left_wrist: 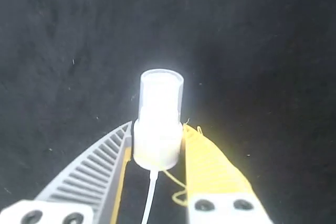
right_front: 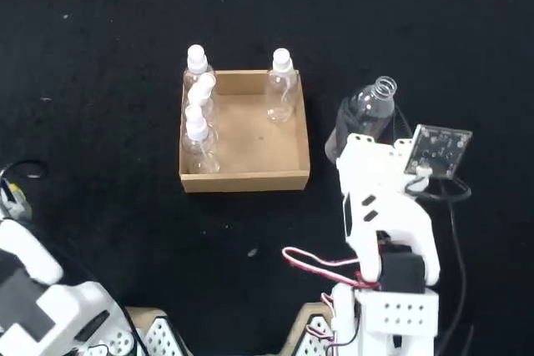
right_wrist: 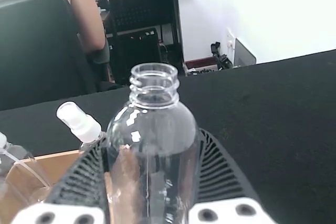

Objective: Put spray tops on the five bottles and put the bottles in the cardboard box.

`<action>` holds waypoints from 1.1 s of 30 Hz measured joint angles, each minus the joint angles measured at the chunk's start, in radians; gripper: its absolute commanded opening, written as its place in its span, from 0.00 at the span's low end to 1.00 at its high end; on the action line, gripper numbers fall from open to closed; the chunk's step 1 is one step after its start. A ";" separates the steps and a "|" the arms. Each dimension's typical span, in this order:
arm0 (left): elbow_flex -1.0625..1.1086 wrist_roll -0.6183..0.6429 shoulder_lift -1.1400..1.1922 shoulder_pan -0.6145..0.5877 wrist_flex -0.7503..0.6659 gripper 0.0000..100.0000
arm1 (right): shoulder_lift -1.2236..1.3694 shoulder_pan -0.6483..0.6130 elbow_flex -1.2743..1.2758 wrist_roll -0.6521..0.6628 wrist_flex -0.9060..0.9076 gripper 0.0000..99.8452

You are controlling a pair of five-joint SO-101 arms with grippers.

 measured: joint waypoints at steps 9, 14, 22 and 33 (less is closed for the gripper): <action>-0.184 0.192 -0.290 0.167 0.095 0.03 | -0.324 -0.140 0.038 -0.026 0.143 0.01; -0.451 0.272 -0.410 0.321 0.195 0.03 | -0.328 -0.235 0.072 -0.026 0.143 0.01; -0.793 0.370 -0.443 0.577 0.281 0.03 | -0.328 -0.430 0.129 0.037 0.146 0.01; -0.922 0.396 -0.450 1.198 0.018 0.03 | -0.328 -0.605 0.138 0.044 0.146 0.01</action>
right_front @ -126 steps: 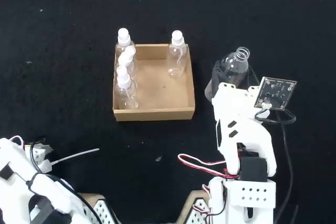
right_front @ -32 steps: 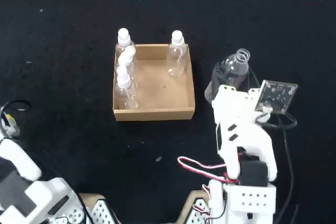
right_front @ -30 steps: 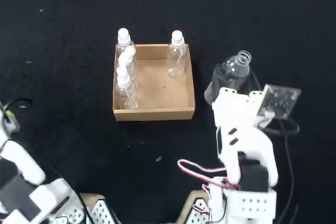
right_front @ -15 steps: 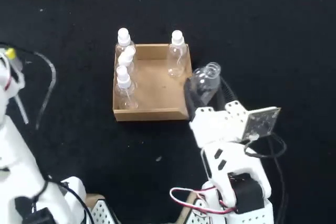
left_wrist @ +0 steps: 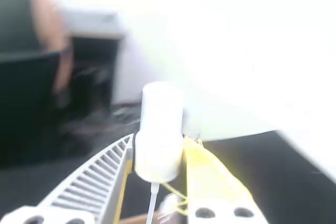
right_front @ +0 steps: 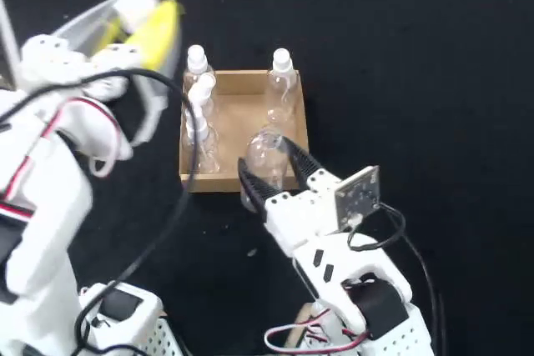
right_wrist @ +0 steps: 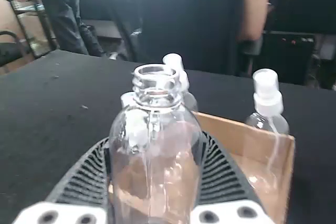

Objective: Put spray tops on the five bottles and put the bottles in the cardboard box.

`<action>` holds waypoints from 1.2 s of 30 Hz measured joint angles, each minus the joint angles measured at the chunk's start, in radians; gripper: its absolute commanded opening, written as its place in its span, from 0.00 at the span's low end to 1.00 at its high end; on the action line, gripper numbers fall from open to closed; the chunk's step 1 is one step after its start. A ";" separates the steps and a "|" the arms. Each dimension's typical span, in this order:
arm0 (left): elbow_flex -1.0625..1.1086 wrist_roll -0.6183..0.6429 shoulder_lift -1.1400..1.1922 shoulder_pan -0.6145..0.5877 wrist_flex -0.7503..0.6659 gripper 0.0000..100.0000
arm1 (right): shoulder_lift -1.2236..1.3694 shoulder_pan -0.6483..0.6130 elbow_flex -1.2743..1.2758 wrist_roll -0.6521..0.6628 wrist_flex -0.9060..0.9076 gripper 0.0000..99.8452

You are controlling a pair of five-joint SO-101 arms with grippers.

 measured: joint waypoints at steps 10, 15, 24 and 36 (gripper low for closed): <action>0.150 0.000 -0.003 0.327 -0.242 0.03 | 0.000 -0.035 0.000 0.003 0.000 0.01; 0.315 0.000 0.000 0.344 -0.364 0.03 | 0.000 -0.035 0.000 0.003 0.000 0.01; 0.439 0.000 -0.153 0.350 -0.374 0.03 | 0.000 -0.035 0.000 0.003 0.000 0.01; 0.577 0.000 -0.187 0.353 -0.374 0.03 | 0.000 -0.035 0.000 0.003 0.000 0.01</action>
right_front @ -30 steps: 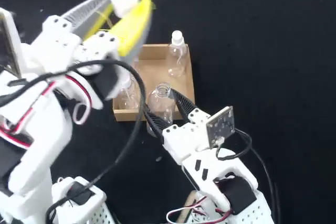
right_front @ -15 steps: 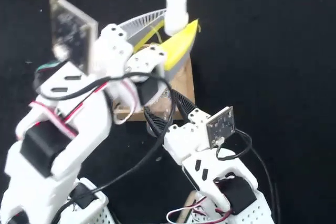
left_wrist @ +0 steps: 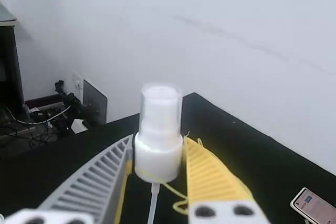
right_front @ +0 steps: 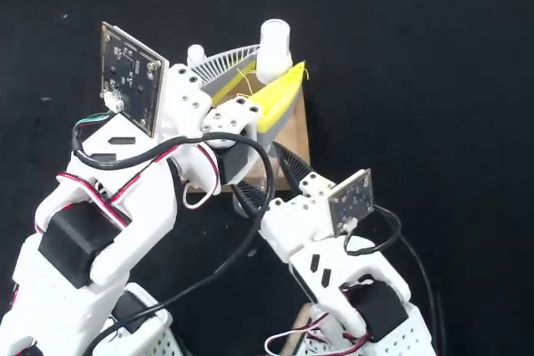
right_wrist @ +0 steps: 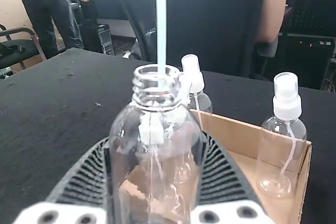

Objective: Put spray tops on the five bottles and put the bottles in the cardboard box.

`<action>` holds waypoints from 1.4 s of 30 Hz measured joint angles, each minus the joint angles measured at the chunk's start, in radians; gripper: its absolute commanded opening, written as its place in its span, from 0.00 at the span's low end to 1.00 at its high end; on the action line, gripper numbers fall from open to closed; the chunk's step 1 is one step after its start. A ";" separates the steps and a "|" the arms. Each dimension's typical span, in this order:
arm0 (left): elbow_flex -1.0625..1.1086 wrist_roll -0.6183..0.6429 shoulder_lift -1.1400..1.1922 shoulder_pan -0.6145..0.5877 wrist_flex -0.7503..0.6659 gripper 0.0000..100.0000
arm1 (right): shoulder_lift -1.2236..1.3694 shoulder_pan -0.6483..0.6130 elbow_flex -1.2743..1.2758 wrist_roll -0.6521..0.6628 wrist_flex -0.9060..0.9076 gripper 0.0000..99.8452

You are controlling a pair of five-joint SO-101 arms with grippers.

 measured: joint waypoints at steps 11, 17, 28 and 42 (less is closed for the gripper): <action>0.155 0.000 -0.002 0.000 0.000 0.03 | 0.000 0.000 0.000 0.000 0.000 0.01; 0.157 0.000 -0.002 0.000 0.029 0.32 | 0.000 0.000 0.000 0.000 0.000 0.01; -0.068 0.175 -0.002 -0.118 0.419 0.32 | 0.000 0.000 0.000 0.000 0.000 0.01; -0.130 -0.126 -0.012 -0.769 0.620 0.32 | 0.000 0.110 0.000 0.048 0.000 0.01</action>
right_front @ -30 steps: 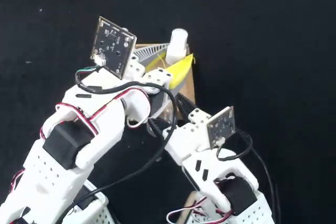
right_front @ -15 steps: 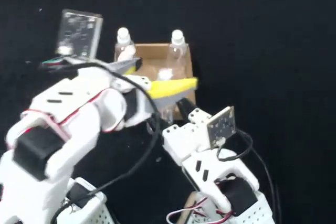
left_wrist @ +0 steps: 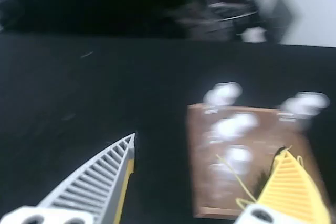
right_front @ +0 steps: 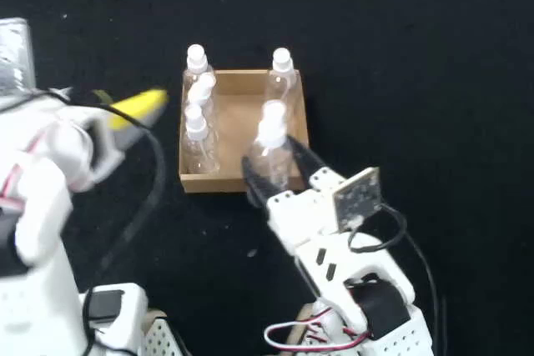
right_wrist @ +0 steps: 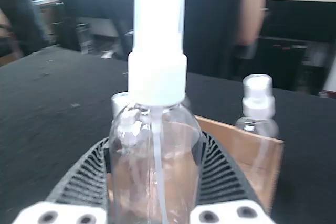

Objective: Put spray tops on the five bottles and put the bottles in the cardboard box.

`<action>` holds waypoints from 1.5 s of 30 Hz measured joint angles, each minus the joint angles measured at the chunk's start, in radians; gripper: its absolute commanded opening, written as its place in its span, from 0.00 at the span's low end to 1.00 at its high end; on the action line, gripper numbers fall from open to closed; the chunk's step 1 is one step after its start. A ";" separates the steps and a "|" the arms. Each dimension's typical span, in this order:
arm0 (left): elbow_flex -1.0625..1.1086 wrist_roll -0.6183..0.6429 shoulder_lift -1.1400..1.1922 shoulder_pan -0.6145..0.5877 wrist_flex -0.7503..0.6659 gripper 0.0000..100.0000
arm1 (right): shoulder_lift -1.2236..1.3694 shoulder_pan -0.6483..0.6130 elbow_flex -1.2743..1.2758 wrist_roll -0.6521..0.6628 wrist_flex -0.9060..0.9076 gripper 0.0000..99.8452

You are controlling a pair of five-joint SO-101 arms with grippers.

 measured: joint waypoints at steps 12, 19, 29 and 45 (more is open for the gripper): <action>0.984 0.049 0.006 -0.249 -0.738 0.32 | 0.000 0.193 -0.123 0.008 0.100 0.01; 1.201 0.107 0.009 -0.175 -1.017 0.32 | 0.048 0.221 -0.227 0.008 0.109 0.01; 1.318 0.107 0.009 -0.149 -1.057 0.32 | 0.267 0.374 -0.439 0.008 0.216 0.01; 1.456 0.117 0.009 -0.143 -1.269 0.32 | 0.276 0.651 -0.436 0.135 0.166 0.01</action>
